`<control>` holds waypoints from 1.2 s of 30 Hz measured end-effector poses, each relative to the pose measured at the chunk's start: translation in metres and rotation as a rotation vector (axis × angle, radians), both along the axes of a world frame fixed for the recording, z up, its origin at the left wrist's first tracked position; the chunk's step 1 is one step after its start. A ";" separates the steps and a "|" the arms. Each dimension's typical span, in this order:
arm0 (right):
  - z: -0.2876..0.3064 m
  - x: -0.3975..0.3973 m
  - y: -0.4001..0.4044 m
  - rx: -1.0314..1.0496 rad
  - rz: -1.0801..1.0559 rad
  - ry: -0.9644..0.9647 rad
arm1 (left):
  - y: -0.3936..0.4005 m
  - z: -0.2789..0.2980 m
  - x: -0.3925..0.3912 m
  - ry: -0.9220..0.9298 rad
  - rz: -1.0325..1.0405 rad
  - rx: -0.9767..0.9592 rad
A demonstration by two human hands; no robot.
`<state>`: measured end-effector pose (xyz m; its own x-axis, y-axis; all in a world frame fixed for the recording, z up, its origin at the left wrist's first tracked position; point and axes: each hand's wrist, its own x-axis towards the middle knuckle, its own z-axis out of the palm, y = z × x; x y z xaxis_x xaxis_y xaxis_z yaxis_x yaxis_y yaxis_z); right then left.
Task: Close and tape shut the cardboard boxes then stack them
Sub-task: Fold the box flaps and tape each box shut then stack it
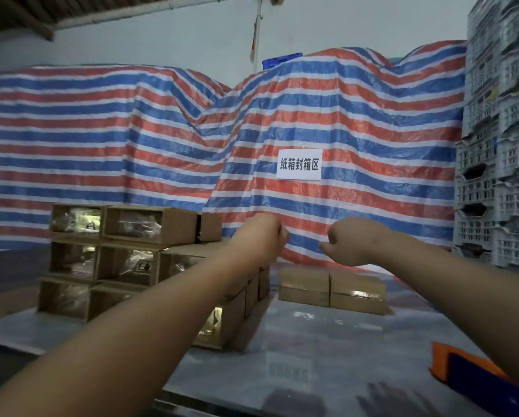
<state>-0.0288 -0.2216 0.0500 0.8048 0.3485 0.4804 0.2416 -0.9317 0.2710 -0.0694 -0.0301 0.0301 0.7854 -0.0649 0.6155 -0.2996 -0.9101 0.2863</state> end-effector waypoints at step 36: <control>0.005 0.115 0.371 0.531 0.617 0.004 | 0.348 -0.026 0.113 -0.316 0.508 -0.508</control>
